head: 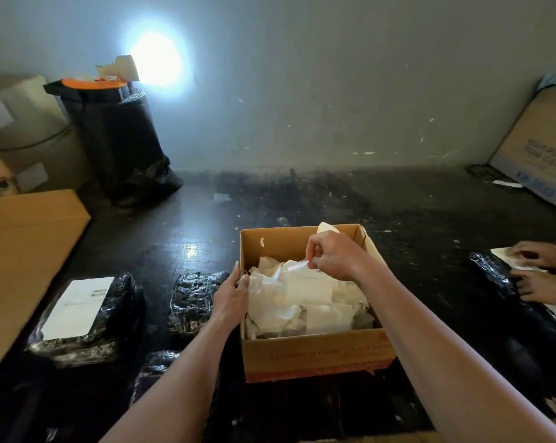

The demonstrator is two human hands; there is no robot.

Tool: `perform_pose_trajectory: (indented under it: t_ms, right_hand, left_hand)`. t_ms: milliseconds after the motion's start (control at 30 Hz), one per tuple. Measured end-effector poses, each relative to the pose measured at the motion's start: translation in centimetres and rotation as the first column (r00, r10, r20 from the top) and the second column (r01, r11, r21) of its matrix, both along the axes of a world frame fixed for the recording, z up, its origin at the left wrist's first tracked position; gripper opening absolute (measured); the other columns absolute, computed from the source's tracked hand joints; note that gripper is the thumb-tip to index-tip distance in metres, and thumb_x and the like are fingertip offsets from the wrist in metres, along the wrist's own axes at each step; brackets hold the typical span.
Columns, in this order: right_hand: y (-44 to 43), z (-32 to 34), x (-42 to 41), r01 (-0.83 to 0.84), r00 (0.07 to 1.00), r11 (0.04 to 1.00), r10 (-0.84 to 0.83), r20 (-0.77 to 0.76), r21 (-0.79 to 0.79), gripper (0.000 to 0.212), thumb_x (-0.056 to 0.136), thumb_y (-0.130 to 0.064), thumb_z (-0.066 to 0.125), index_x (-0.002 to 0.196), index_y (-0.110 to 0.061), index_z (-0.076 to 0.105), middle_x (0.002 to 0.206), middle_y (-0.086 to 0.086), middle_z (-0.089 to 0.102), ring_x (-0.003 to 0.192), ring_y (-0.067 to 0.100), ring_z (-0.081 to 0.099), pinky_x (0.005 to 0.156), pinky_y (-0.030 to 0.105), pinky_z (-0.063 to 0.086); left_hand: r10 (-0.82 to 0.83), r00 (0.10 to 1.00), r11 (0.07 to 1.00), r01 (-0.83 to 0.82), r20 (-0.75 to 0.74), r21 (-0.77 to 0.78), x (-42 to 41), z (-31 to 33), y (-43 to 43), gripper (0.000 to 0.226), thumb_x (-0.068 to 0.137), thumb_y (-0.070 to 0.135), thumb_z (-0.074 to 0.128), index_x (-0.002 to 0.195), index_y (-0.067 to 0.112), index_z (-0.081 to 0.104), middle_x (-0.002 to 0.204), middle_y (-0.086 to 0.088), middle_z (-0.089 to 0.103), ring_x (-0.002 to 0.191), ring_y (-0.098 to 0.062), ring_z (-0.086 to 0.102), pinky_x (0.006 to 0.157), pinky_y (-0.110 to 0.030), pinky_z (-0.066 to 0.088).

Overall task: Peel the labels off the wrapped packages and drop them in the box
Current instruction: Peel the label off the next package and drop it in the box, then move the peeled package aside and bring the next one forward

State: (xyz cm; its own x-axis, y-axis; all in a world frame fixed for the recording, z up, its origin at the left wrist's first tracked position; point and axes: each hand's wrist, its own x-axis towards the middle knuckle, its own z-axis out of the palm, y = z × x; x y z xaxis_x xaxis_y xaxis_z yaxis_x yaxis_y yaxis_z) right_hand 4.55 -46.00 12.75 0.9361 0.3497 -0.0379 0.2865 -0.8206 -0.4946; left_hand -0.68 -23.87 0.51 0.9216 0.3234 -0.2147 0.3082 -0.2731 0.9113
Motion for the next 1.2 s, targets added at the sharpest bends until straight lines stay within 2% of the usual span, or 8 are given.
perform_pose_trajectory:
  t_ms: [267,367,500,700,900,1033,1133,1200]
  right_hand:
    - [0.7,-0.8,0.7,-0.002,0.997,0.997,0.009,0.082,-0.076,0.017,0.091,-0.011,0.073,0.088,-0.025,0.065,0.101,-0.003,0.069,0.09,0.015,0.067,0.075,0.019,0.05]
    - [0.8,-0.8,1.0,0.002,0.994,0.996,0.008,0.113,-0.084,0.015,0.093,-0.008,0.069,0.1,-0.021,0.071,0.109,-0.001,0.07,0.095,0.014,0.067,0.077,0.021,0.05]
    - [1.2,-0.3,1.6,0.036,0.974,0.995,-0.013,0.228,-0.095,0.014,0.094,-0.012,0.068,0.104,-0.017,0.075,0.113,0.001,0.067,0.099,0.018,0.065,0.085,0.029,0.055]
    - [2.7,0.4,1.9,0.026,0.956,0.995,0.002,0.294,-0.091,0.017,0.096,-0.02,0.067,0.111,-0.016,0.073,0.113,0.0,0.067,0.093,0.013,0.063,0.077,0.022,0.049]
    - [6.4,0.6,1.4,-0.007,0.965,0.998,0.022,0.262,-0.058,0.017,0.097,-0.025,0.066,0.112,-0.019,0.071,0.114,-0.001,0.07,0.088,0.009,0.059,0.078,0.022,0.049]
    - [10.7,0.6,0.5,-0.051,0.981,0.998,0.054,0.185,-0.021,0.017,0.098,-0.031,0.063,0.109,-0.02,0.071,0.113,0.0,0.072,0.093,0.017,0.067,0.087,0.037,0.06]
    - [14.7,0.1,-0.2,-0.082,0.989,0.996,0.086,0.117,-0.04,0.021,0.097,-0.032,0.062,0.111,-0.018,0.072,0.111,0.002,0.073,0.097,0.021,0.068,0.089,0.042,0.058]
    - [17.5,-0.8,-0.5,-0.091,0.995,0.996,0.092,0.038,-0.025,0.023,0.097,-0.032,0.064,0.112,-0.017,0.072,0.11,0.003,0.073,0.097,0.021,0.066,0.089,0.04,0.057]
  left_hand:
    - [0.02,1.0,0.999,-0.02,0.017,-0.029,0.1,0.1,0.1,0.049,0.103,0.04,0.047,0.152,0.042,0.04,0.146,0.004,0.057,0.124,-0.02,0.06,0.106,-0.044,0.049]
    - [0.031,0.999,0.999,-0.031,0.023,-0.017,0.1,0.2,0.0,0.049,0.105,0.036,0.046,0.154,0.038,0.037,0.15,0.004,0.052,0.128,-0.019,0.055,0.106,-0.038,0.046]
    - [0.022,0.999,1.0,-0.023,0.046,0.008,0.1,0.2,-0.1,0.049,0.106,0.034,0.046,0.154,0.036,0.037,0.149,0.004,0.054,0.115,-0.01,0.054,0.093,-0.027,0.045]
    - [0.016,0.999,0.999,-0.018,0.04,0.05,0.4,0.4,0.3,0.052,0.105,0.035,0.049,0.155,0.033,0.037,0.147,0.001,0.055,0.122,-0.016,0.056,0.102,-0.034,0.046]
    - [-0.029,0.999,0.997,0.025,0.045,0.077,0.3,1.8,2.2,0.051,0.104,0.036,0.052,0.15,0.014,0.047,0.138,-0.002,0.062,0.121,-0.016,0.059,0.092,-0.022,0.044]
    - [-0.025,0.998,0.979,0.012,0.061,0.201,0.4,2.3,5.7,0.038,0.104,0.033,0.052,0.129,0.008,0.067,0.094,0.014,0.068,0.086,-0.004,0.062,0.08,-0.022,0.047]
    - [-0.003,0.999,0.955,-0.008,0.038,0.295,0.4,2.0,9.3,0.044,0.1,0.037,0.059,0.133,0.009,0.066,0.122,-0.004,0.072,0.111,-0.018,0.066,0.097,-0.028,0.047]
    - [-0.014,1.0,0.94,0.012,0.003,0.34,0.2,1.4,12.0,0.046,0.098,0.038,0.061,0.134,0.008,0.064,0.127,-0.009,0.07,0.111,-0.018,0.066,0.095,-0.026,0.046]
